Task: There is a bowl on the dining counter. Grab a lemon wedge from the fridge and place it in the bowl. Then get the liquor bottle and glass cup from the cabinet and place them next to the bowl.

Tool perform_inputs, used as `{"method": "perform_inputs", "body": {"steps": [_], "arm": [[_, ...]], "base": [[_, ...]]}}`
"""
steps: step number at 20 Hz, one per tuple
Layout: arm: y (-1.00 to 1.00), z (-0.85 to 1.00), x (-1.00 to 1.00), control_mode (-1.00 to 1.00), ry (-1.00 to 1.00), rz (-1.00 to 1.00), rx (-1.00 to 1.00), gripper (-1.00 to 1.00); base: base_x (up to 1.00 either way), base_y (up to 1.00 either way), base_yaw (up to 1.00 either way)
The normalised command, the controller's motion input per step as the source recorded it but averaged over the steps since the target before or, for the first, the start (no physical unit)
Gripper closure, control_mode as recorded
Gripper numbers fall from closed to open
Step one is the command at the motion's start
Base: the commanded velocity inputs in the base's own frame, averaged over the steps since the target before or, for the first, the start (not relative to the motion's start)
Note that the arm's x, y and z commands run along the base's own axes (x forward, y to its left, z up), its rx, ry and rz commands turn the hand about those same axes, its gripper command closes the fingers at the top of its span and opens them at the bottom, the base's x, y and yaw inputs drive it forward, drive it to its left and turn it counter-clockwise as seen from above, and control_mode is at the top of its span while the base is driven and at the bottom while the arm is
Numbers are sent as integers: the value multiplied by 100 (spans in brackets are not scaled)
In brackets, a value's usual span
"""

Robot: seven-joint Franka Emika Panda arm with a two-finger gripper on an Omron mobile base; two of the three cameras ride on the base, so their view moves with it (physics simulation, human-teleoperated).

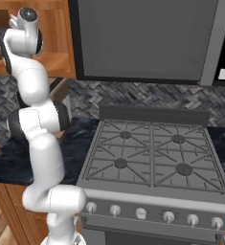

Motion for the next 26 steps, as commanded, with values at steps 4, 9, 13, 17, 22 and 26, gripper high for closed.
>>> {"method": "perform_inputs", "body": {"steps": [4,9,13,17,22,26], "arm": [[-1,-16,-39,-100,0,0,0,-100],[-5,-24,-33,-100,0,0,0,-100],[-6,-31,-11,-100,1,0,-2,-100],[-3,-28,0,-100,0,0,-2,-100],[-1,-24,0,-100,0,0,-1,-100],[-2,-20,0,-100,0,0,0,-100]], "base": [[0,0,0],[0,0,0],[0,0,0],[0,0,0],[0,0,0],[0,0,0]]}}
